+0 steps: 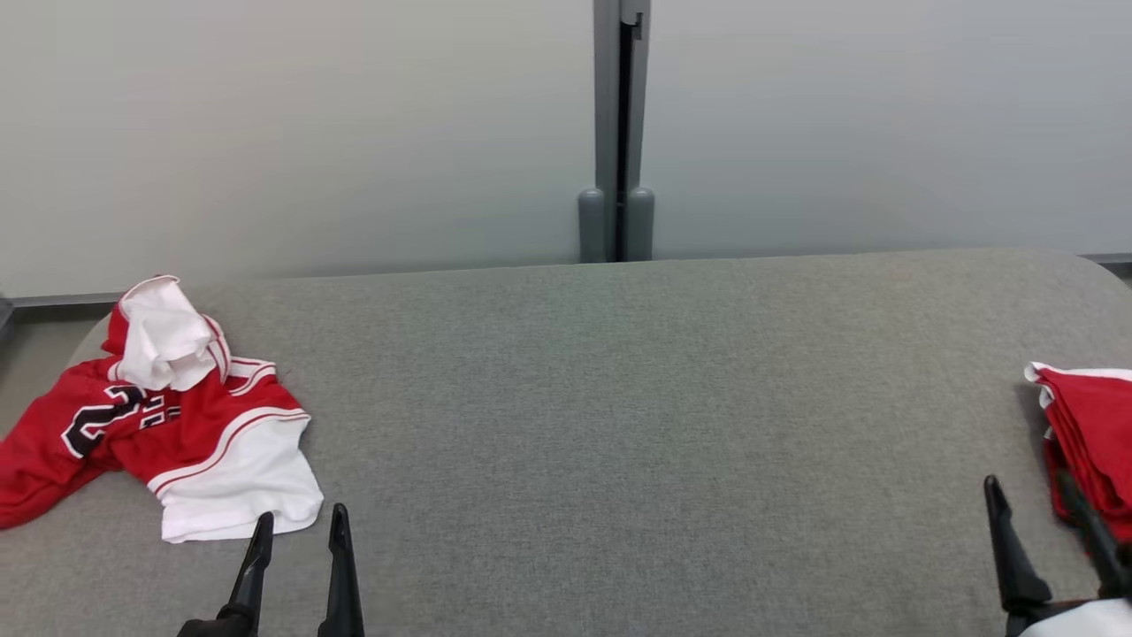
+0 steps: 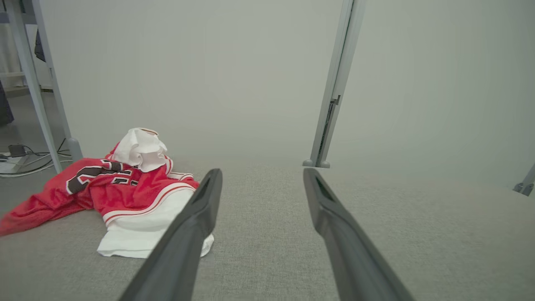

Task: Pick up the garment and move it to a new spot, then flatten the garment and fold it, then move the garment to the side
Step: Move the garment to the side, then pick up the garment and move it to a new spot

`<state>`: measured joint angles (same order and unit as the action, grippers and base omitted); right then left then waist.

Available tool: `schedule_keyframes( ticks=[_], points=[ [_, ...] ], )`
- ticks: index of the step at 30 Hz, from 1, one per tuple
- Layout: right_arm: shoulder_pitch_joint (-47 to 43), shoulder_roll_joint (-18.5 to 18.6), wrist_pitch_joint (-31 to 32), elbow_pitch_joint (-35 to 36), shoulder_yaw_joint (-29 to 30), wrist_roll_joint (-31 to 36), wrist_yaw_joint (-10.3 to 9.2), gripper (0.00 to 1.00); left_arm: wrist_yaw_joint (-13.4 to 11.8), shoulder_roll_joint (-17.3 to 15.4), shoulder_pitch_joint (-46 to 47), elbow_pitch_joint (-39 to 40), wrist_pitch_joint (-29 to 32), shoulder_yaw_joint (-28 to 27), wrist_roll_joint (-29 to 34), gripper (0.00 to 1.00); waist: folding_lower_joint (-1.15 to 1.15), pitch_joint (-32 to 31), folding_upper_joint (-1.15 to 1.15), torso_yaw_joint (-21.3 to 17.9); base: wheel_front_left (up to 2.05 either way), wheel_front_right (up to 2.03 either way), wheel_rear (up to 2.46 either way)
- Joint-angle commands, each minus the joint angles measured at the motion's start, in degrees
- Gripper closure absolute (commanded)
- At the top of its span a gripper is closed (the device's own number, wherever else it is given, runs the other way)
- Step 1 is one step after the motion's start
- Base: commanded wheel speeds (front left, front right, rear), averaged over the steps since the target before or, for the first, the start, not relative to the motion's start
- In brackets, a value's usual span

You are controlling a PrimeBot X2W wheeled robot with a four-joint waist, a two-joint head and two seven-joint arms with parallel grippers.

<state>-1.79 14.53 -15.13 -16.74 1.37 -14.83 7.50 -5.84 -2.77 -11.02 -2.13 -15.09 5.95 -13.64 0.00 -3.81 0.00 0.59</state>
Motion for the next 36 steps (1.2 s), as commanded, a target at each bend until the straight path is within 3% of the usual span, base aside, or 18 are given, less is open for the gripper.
schedule_keyframes(
  ticks=[1,5,9,20,25,36],
  points=[
    [-1.26,-1.05,-0.03,0.89,1.04,1.05,-0.01,0.00,0.49,-0.21,-0.18,-0.30,-0.11,-0.49,0.32,0.00,0.00,-0.68,0.00,1.10,0.00,0.00,0.00],
    [-4.05,-6.19,-0.03,2.39,3.35,4.26,-0.01,0.00,1.47,-0.20,-0.08,-1.29,-0.11,-1.44,0.44,0.00,0.00,-1.04,0.00,1.40,0.00,0.00,0.00],
    [-5.25,-8.70,-0.03,3.02,3.86,6.16,-0.01,0.00,1.97,-0.22,0.50,-2.23,-0.11,-1.87,0.13,0.00,0.00,-1.25,0.00,1.35,0.00,0.00,0.00],
    [-5.71,-10.88,-0.03,3.68,2.66,7.17,-0.01,0.00,2.51,-0.22,1.59,-3.17,-0.10,-1.68,-0.09,0.00,0.00,-1.37,0.00,1.87,0.00,0.00,0.00],
    [-6.04,-10.95,-0.03,4.22,2.54,7.02,-0.01,0.00,2.61,-0.24,2.23,-3.28,-0.10,-1.33,0.01,0.00,0.00,-1.47,0.00,4.78,0.00,0.00,0.00],
    [-4.91,-11.27,-0.03,3.67,-2.53,5.95,-0.01,0.00,2.76,-0.20,-0.19,-3.67,-0.10,-2.98,-0.27,0.00,0.00,-2.21,0.00,17.08,0.00,0.00,0.00]
  ],
)
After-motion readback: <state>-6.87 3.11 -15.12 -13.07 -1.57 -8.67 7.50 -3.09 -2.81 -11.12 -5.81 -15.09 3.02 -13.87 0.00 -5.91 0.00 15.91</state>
